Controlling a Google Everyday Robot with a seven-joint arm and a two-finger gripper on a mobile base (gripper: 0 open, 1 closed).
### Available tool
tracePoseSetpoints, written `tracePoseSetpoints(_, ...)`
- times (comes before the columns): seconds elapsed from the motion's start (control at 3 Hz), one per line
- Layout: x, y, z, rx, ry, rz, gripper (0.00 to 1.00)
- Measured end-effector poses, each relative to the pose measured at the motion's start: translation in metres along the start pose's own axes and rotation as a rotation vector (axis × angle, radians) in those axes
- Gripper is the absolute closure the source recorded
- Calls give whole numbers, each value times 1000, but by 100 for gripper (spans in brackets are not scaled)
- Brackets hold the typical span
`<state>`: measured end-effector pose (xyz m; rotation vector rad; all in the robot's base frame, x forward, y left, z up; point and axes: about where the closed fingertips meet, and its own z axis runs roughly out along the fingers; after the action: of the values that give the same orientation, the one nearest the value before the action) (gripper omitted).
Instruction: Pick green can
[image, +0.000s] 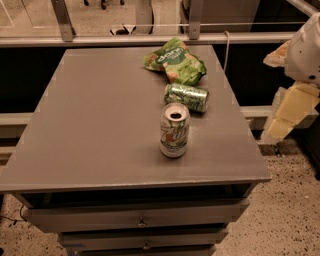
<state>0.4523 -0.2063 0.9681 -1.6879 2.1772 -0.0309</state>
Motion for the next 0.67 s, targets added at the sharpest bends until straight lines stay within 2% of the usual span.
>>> tracePoseSetpoints(0.67, -41, -35, 79, -8, -189, 31, 0)
